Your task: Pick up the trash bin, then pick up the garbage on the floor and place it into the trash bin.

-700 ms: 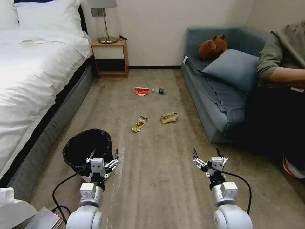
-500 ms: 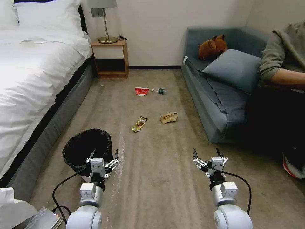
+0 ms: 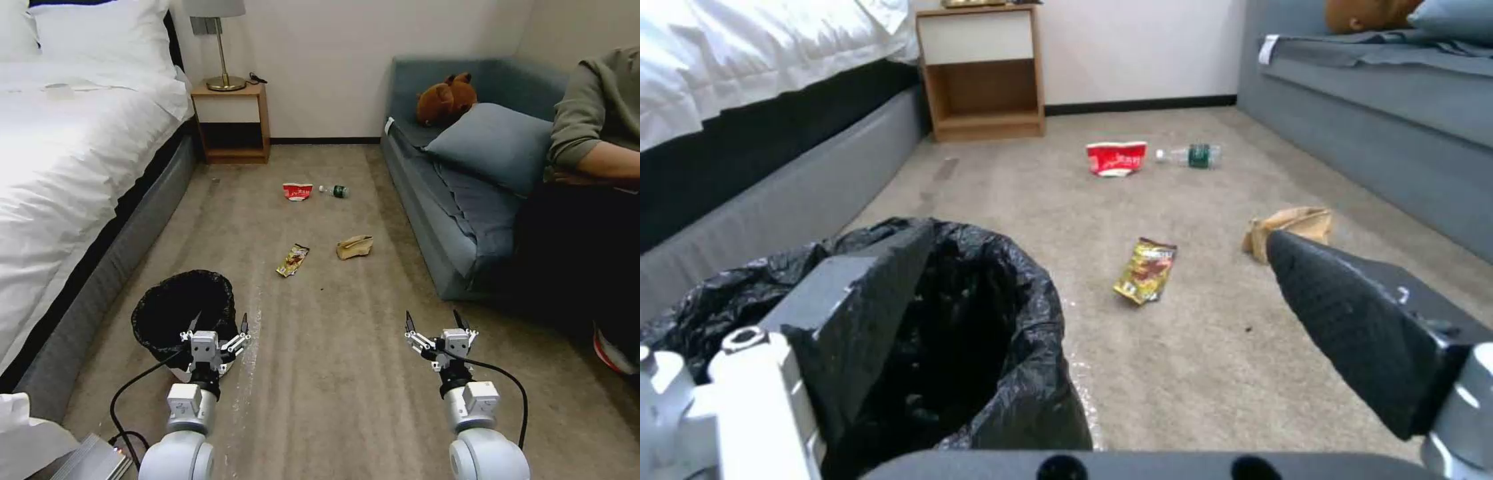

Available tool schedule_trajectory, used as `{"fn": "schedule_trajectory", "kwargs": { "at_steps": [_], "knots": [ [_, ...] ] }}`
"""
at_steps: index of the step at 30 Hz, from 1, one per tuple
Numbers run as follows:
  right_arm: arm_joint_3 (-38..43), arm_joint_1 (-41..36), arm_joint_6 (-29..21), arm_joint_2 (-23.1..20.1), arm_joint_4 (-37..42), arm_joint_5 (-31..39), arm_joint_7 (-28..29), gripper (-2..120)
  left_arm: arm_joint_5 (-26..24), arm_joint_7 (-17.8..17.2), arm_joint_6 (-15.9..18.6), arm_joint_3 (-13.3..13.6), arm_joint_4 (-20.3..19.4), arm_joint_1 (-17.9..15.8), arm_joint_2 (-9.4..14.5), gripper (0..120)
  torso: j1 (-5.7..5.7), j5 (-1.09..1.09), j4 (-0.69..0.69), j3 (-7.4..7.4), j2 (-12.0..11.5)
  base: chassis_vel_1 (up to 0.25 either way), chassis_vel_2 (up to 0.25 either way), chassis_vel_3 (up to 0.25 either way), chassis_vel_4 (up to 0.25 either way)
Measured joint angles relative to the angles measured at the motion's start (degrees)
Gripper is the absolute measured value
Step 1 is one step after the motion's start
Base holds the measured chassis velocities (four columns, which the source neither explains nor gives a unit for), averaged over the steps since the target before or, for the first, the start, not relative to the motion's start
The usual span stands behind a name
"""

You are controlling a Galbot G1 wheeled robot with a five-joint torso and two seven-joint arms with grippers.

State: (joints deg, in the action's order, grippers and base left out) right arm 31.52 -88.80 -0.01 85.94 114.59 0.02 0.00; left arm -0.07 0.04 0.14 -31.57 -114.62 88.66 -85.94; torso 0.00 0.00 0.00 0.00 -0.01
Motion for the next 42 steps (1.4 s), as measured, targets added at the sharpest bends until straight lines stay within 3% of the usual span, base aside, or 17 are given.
{"fn": "schedule_trajectory", "kwargs": {
  "at_steps": [2,4,5,8,12,16,22,24,25,26,28,29,33,34,37,39,42],
  "knots": [
    [0.13,0.16,-0.20,-0.01,0.08,0.17,0.01,100,-0.11,0.00,0.26,-0.11,-0.13,-0.22,0.04,100,0.00,0.00,0.00,0.00,0.00,0.000,0.000,0.000,0.000],
    [3.02,2.54,-3.69,-0.47,2.52,2.77,0.26,100,-1.62,-0.56,4.40,-1.79,-1.95,-3.41,0.80,100,0.00,0.02,0.00,0.00,0.00,0.000,0.000,0.000,0.000],
    [3.02,2.54,-3.69,-0.47,2.52,2.77,0.26,100,-1.62,-0.56,4.40,-1.79,-1.95,-3.41,0.80,100,0.00,0.02,0.00,0.00,0.00,0.000,0.000,0.000,0.000],
    [9.53,7.95,-11.19,-1.60,8.14,8.47,1.11,100,-4.30,-1.66,11.88,-4.67,-5.16,-9.07,2.17,100,0.00,-0.02,0.00,0.01,0.00,0.000,0.000,0.000,0.000],
    [10.44,8.41,-13.23,-1.63,10.17,11.12,0.43,100,-6.72,-2.23,16.63,-6.64,-7.61,-12.73,3.10,100,0.00,0.03,-0.02,0.01,0.00,0.000,0.000,0.000,0.000],
    [10.38,8.49,-13.77,-1.77,11.06,11.91,0.06,100,-10.56,-1.58,18.24,-6.34,-11.16,-11.52,3.28,100,0.00,0.00,0.00,0.01,0.01,0.000,0.000,0.000,0.000],
    [10.09,7.88,-13.12,-1.78,10.79,12.33,-1.43,100,-9.42,-2.38,19.17,-7.02,-12.22,-8.53,2.57,99,0.00,0.00,0.00,0.00,0.00,0.000,0.000,0.000,0.000],
    [10.09,7.46,-12.90,-1.84,10.60,12.92,-2.36,100,-9.12,-4.13,20.31,-8.36,-11.36,-7.71,2.40,99,0.00,0.01,0.00,0.00,0.00,0.000,0.000,0.000,0.000],
    [10.06,7.12,-12.63,-1.91,10.40,13.24,-2.66,100,-9.94,-7.59,21.95,-10.10,-9.87,-7.10,2.11,99,0.00,-0.01,0.00,0.00,0.01,0.000,0.000,0.000,0.000],
    [10.06,7.12,-12.63,-1.91,10.40,13.24,-2.66,100,-9.94,-7.59,21.95,-10.10,-9.87,-7.10,2.11,99,0.00,-0.01,0.00,0.00,0.01,0.000,0.000,0.000,0.000],
    [9.94,7.01,-12.13,-1.91,9.71,13.23,-2.85,100,-12.33,-12.30,23.02,-12.07,-8.03,-6.38,1.62,99,0.00,-0.01,0.00,0.00,0.00,0.000,0.000,0.000,0.000],
    [9.94,7.01,-12.13,-1.91,9.71,13.23,-2.85,100,-12.33,-12.30,23.02,-12.07,-8.03,-6.38,1.62,99,0.00,-0.01,0.00,0.00,0.00,0.000,0.000,0.000,0.000],
    [9.50,7.33,-11.52,-1.79,7.88,12.91,-3.23,100,-19.56,-20.27,22.35,-14.29,-6.16,-5.89,-0.09,99,0.00,0.00,0.01,0.00,0.00,0.000,0.000,0.000,0.000],
    [9.34,7.35,-11.22,-1.74,7.52,12.84,-3.39,100,-21.56,-22.52,22.04,-14.64,-5.42,-6.35,-0.58,99,0.00,0.00,0.00,0.00,0.00,0.000,0.000,0.000,0.000],
    [9.08,7.28,-10.92,-1.71,7.38,12.83,-3.50,100,-23.37,-24.32,21.89,-14.98,-4.50,-7.09,-0.88,99,0.00,0.01,0.00,0.00,0.00,0.000,0.000,0.000,0.000],
    [8.92,7.04,-10.27,-1.84,7.37,12.86,-3.99,100,-27.59,-27.38,23.11,-16.00,-2.50,-9.47,-1.02,99,0.00,0.00,0.00,0.00,0.01,0.000,0.000,0.000,0.000],
    [9.06,7.04,-9.63,-2.13,7.18,12.85,-5.17,100,-30.99,-28.95,24.65,-16.70,-1.00,-12.26,-0.95,98,0.00,0.00,0.00,0.00,0.01,0.000,0.000,0.000,0.000]
  ]
}}
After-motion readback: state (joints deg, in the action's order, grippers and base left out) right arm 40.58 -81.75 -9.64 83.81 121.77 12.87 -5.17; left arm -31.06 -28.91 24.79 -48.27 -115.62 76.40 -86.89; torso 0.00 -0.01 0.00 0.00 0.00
